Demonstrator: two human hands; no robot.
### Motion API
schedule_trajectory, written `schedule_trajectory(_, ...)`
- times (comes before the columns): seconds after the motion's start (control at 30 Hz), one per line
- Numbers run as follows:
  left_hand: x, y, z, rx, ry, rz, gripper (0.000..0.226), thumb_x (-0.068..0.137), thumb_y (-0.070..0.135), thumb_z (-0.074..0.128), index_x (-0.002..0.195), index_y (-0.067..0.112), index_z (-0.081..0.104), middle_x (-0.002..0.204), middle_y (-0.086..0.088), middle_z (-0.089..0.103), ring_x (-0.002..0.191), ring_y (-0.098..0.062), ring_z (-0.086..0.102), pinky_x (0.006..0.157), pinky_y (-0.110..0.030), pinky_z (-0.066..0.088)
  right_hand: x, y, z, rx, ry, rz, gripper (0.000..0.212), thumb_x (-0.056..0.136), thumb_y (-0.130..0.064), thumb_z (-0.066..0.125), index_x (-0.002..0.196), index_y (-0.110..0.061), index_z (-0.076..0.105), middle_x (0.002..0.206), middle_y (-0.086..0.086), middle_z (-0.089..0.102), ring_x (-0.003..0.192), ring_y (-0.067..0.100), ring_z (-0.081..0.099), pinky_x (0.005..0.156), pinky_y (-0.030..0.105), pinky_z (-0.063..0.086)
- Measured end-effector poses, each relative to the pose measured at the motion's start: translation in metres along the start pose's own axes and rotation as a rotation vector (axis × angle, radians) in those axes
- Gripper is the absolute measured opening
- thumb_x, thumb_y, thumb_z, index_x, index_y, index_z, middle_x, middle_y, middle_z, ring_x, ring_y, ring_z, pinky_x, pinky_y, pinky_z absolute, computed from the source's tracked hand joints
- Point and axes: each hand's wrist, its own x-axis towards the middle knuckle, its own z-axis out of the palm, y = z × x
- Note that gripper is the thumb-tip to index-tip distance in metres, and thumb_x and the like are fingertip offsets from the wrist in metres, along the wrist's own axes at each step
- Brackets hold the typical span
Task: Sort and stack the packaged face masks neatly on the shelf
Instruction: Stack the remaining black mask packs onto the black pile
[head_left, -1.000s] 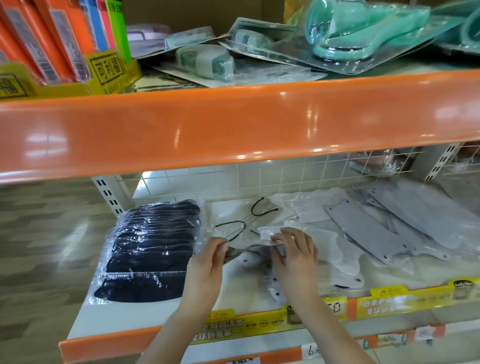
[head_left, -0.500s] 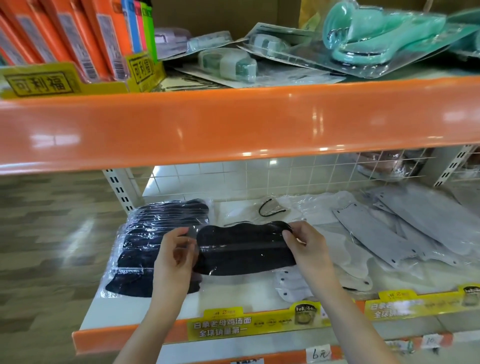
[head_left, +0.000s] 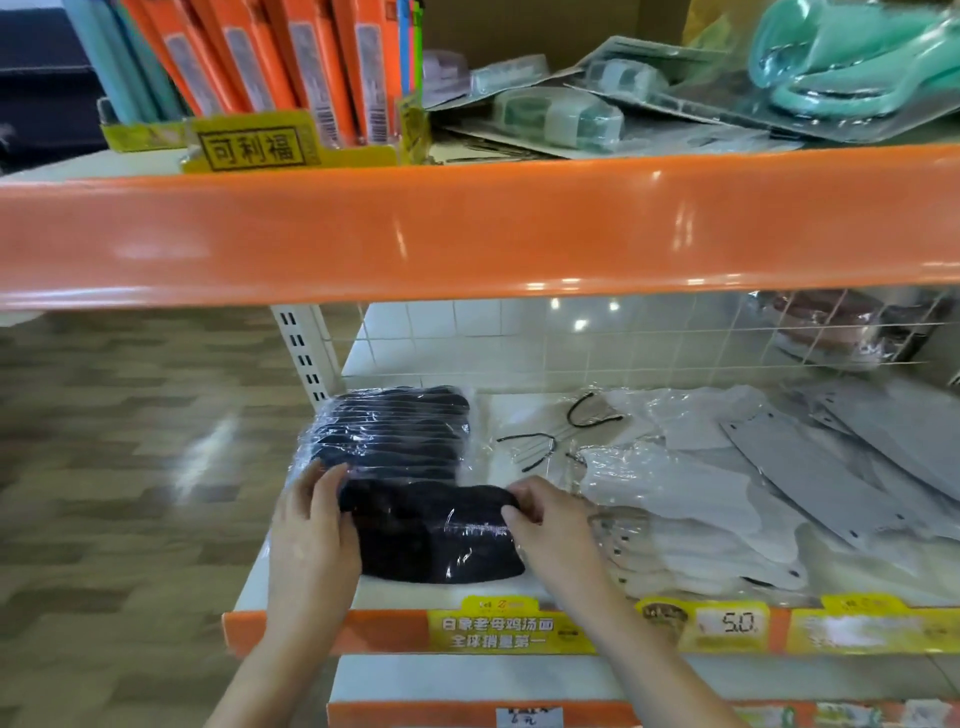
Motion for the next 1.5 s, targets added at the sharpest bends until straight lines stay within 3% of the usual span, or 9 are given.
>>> schedule_trajectory(0.1, -0.012, 0.001, 0.000, 0.107, -0.025, 0.162, 0.037, 0.081, 0.001, 0.053, 0.117, 0.001, 0.060, 0.128, -0.022, 0.054, 0.117, -0.043, 0.050, 0.092, -0.055, 0.045, 0.001, -0.003, 0.015, 0.003, -0.039, 0.015, 0.020, 0.090, -0.008, 0.059, 0.080, -0.026, 0.057, 0.075, -0.014, 0.059, 0.068, -0.010, 0.053, 0.063, 0.004, 0.036)
schedule_trajectory(0.23, -0.027, 0.011, 0.001, 0.109, -0.164, 0.241, 0.039, 0.093, 0.026, 0.039, 0.106, 0.007, 0.070, 0.119, -0.012, 0.064, 0.104, -0.034, 0.063, 0.084, -0.043, 0.051, 0.004, -0.010, 0.030, -0.060, -0.036, -0.005, 0.010, 0.091, -0.011, 0.058, 0.094, -0.021, 0.062, 0.079, -0.019, 0.058, 0.076, -0.001, 0.055, 0.064, 0.002, 0.035)
schedule_trajectory(0.5, -0.041, 0.010, 0.016, 0.408, -0.575, 0.021, 0.079, 0.095, 0.065, 0.009, 0.124, 0.016, 0.064, 0.127, -0.018, 0.060, 0.113, -0.040, 0.060, 0.078, -0.059, 0.051, 0.006, -0.014, 0.058, -0.157, -0.016, -0.042, 0.024, 0.093, -0.007, 0.054, 0.116, -0.015, 0.058, 0.112, -0.003, 0.064, 0.105, 0.011, 0.059, 0.087, 0.016, 0.042)
schedule_trajectory(0.7, -0.037, 0.002, 0.015, 0.454, -0.577, -0.003, 0.080, 0.095, 0.065, 0.008, 0.123, 0.017, 0.066, 0.124, -0.019, 0.062, 0.110, -0.043, 0.061, 0.075, -0.061, 0.052, -0.002, -0.002, 0.069, -0.452, 0.163, -0.369, 0.042, 0.077, 0.000, 0.070, 0.116, -0.011, 0.058, 0.117, 0.006, 0.052, 0.106, 0.022, 0.053, 0.088, 0.032, 0.052)
schedule_trajectory(0.9, -0.027, 0.003, 0.020, 0.471, -0.600, -0.034, 0.069, 0.071, 0.062, 0.038, 0.113, 0.019, 0.071, 0.118, -0.019, 0.066, 0.105, -0.042, 0.063, 0.070, -0.057, 0.053, -0.009, 0.010, 0.077, -0.564, 0.076, -0.576, 0.021, 0.087, -0.018, 0.057, 0.105, -0.021, 0.066, 0.106, -0.005, 0.051, 0.100, 0.010, 0.050, 0.088, 0.021, 0.048)
schedule_trajectory(1.07, -0.021, 0.017, 0.019, 0.514, -0.531, -0.036, 0.067, 0.080, 0.061, 0.035, 0.130, 0.024, 0.059, 0.138, -0.019, 0.051, 0.126, -0.042, 0.049, 0.088, -0.057, 0.047, -0.008, 0.009, 0.077, -0.599, 0.054, -0.608, 0.033, 0.089, -0.025, 0.038, 0.101, -0.023, 0.068, 0.100, -0.009, 0.055, 0.093, 0.009, 0.055, 0.085, 0.020, 0.047)
schedule_trajectory(1.2, -0.023, 0.008, 0.024, 0.496, -0.579, -0.049, 0.067, 0.072, 0.059, 0.037, 0.112, 0.018, 0.072, 0.119, -0.021, 0.065, 0.107, -0.044, 0.062, 0.071, -0.058, 0.053, -0.008, 0.011, 0.079, -0.609, 0.034, -0.596, 0.034, 0.087, -0.027, 0.037, 0.099, -0.025, 0.069, 0.101, -0.010, 0.058, 0.093, 0.008, 0.058, 0.085, 0.021, 0.051)
schedule_trajectory(1.37, -0.021, 0.003, 0.029, 0.503, -0.512, -0.004, 0.064, 0.073, 0.059, 0.040, 0.111, 0.018, 0.072, 0.118, -0.020, 0.065, 0.106, -0.043, 0.063, 0.071, -0.057, 0.052, -0.006, 0.013, 0.081, -0.616, 0.008, -0.558, 0.035, 0.086, -0.026, 0.038, 0.097, -0.024, 0.071, 0.105, -0.009, 0.060, 0.095, 0.008, 0.059, 0.084, 0.022, 0.052)
schedule_trajectory(1.5, -0.019, 0.000, 0.039, 0.492, -0.412, 0.012, 0.054, 0.066, 0.048, 0.078, 0.108, 0.014, 0.072, 0.116, -0.023, 0.065, 0.106, -0.045, 0.062, 0.071, -0.059, 0.051, -0.005, 0.017, 0.081, -0.616, -0.022, -0.559, 0.024, 0.082, -0.019, 0.057, 0.102, -0.021, 0.070, 0.110, -0.007, 0.060, 0.100, 0.010, 0.058, 0.088, 0.025, 0.052)
